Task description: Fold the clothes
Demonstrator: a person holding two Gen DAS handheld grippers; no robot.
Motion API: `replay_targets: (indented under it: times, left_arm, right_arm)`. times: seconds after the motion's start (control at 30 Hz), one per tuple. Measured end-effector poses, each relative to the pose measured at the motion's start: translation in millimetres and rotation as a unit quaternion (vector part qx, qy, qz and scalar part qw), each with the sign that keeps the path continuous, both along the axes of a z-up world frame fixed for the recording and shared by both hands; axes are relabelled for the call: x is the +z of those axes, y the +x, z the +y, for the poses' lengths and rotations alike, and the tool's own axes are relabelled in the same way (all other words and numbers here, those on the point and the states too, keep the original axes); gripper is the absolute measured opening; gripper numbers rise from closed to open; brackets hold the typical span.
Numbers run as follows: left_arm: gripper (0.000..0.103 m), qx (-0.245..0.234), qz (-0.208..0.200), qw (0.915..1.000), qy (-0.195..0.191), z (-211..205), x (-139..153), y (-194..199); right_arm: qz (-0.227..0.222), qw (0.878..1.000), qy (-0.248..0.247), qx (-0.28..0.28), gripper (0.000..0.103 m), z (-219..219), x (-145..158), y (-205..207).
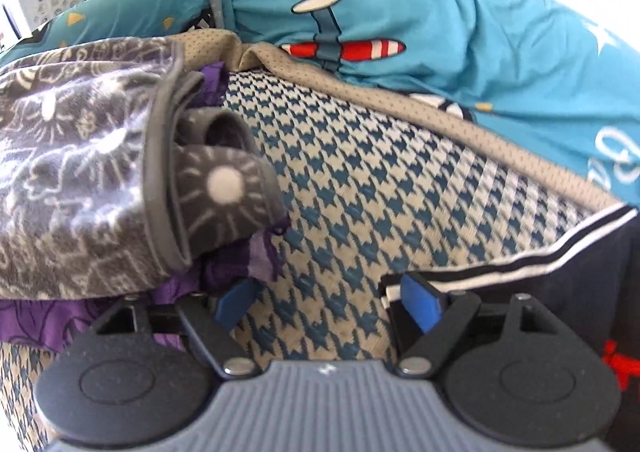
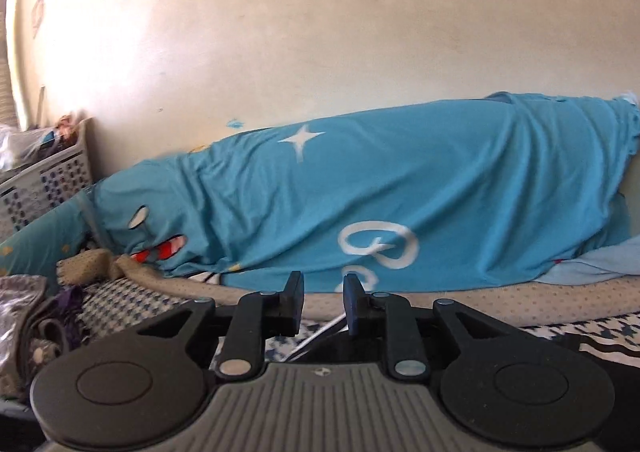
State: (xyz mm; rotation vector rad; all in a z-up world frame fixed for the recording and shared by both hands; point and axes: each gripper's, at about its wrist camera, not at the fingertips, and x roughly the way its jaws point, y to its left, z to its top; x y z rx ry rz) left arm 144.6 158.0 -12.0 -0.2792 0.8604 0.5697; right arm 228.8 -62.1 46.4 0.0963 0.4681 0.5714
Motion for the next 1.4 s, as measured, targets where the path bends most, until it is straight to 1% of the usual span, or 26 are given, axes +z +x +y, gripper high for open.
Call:
replay_targets:
  times: [0.07,0.13,0.27,0.33,0.4,0.47,0.57,0.67,0.73,0.77,0.8,0.83,0.87,0.9,0.97,1.0,1.03,1.1,1.13,1.2,1.23,1.27,1.33,1.4]
  left_arm:
    - [0.081,0.005,-0.005,0.9999,0.010,1.1,4.1,-1.8]
    - [0.081,0.008,-0.010,0.9999,-0.001,4.8,6.4,-2.9]
    - [0.081,0.004,-0.008,1.0000,-0.002,4.8,7.3,-3.3]
    - [0.081,0.000,-0.007,1.0000,-0.003,4.7,6.7,-3.5]
    - [0.081,-0.003,-0.009,0.9999,-0.005,5.3,7.2,-5.4]
    - [0.081,-0.008,-0.011,0.9999,-0.008,5.7,8.7,-7.5]
    - [0.085,-0.017,-0.018,0.9995,-0.018,6.3,10.4,-10.8]
    - [0.087,-0.024,-0.025,0.9992,-0.019,4.7,13.5,-14.2]
    - [0.087,-0.029,-0.030,0.9990,-0.015,2.7,16.5,-16.4]
    - [0.088,-0.031,-0.033,0.9989,-0.011,2.0,18.1,-17.2]
    - [0.088,-0.033,-0.035,0.9988,-0.007,1.3,19.9,-18.0]
    - [0.089,-0.033,-0.038,0.9987,-0.002,0.9,22.0,-19.3]
    - [0.089,-0.033,-0.041,0.9986,0.004,0.5,24.2,-20.6]
    - [0.089,-0.033,-0.046,0.9984,0.008,0.9,26.8,-22.4]
    - [0.089,-0.033,-0.057,0.9977,0.013,2.1,33.1,-26.0]
    - [0.089,-0.032,-0.064,0.9972,0.020,2.3,37.1,-28.4]
    - [0.089,-0.031,-0.071,0.9966,0.028,2.6,41.2,-30.8]
    - [0.090,-0.030,-0.087,0.9947,0.045,3.3,49.3,-35.9]
    - [0.090,-0.029,-0.095,0.9936,0.054,3.7,53.4,-38.6]
    - [0.094,-0.020,-0.101,0.9923,0.069,4.4,58.8,-41.8]
    - [0.094,-0.020,-0.100,0.9924,0.069,4.3,58.7,-41.6]
    - [0.094,-0.020,-0.100,0.9925,0.069,4.3,58.6,-41.4]
    - [0.094,-0.021,-0.098,0.9926,0.068,4.2,58.4,-41.1]
    - [0.094,-0.021,-0.097,0.9928,0.068,4.1,58.3,-40.7]
  right_arm:
    - [0.008,0.998,-0.003,0.060,0.021,16.1,0.2,-10.5]
    - [0.022,0.993,-0.009,0.113,0.021,33.0,-3.4,-20.4]
    - [0.054,0.981,-0.042,0.182,0.021,64.3,-24.1,-37.4]
    - [0.063,0.976,-0.061,0.198,0.022,76.8,-35.3,-45.2]
    - [0.071,0.971,-0.080,0.213,0.026,89.2,-46.4,-52.9]
    - [0.082,0.967,-0.087,0.224,0.036,97.6,-54.5,-58.5]
    - [0.077,0.965,-0.114,0.225,0.042,109.5,-66.1,-67.9]
    - [0.034,0.963,-0.162,0.210,0.042,120.2,-76.4,-80.9]
    - [0.006,0.961,-0.186,0.206,0.042,125.4,-81.2,-88.3]
    - [-0.009,0.959,-0.197,0.204,0.040,127.9,-83.5,-92.0]
    - [-0.010,0.961,-0.194,0.198,0.038,128.0,-84.4,-91.4]
    - [-0.011,0.962,-0.194,0.190,0.030,128.1,-84.9,-90.1]
    - [-0.014,0.964,-0.194,0.182,0.016,128.3,-85.4,-88.9]
    - [-0.019,0.964,-0.201,0.175,0.011,129.2,-85.9,-88.1]
    - [-0.015,0.967,-0.194,0.166,0.009,129.4,-84.9,-84.8]
    - [-0.007,0.970,-0.183,0.160,0.008,129.1,-83.7,-82.2]
    - [0.002,0.975,-0.160,0.156,0.008,127.5,-81.7,-79.0]
    - [0.020,0.983,-0.101,0.155,0.007,123.0,-77.2,-72.9]
    - [0.026,0.986,-0.058,0.155,0.008,119.2,-74.3,-70.3]
    - [0.035,0.988,0.010,0.151,0.008,114.6,-69.8,-66.3]
    - [0.038,0.987,0.041,0.148,0.008,112.4,-68.9,-63.9]
    - [0.042,0.986,0.072,0.145,0.013,110.1,-68.4,-61.4]
    - [0.068,0.984,0.074,0.149,0.017,112.1,-68.3,-54.6]
    - [0.062,0.984,0.055,0.155,0.017,111.6,-67.9,-54.9]
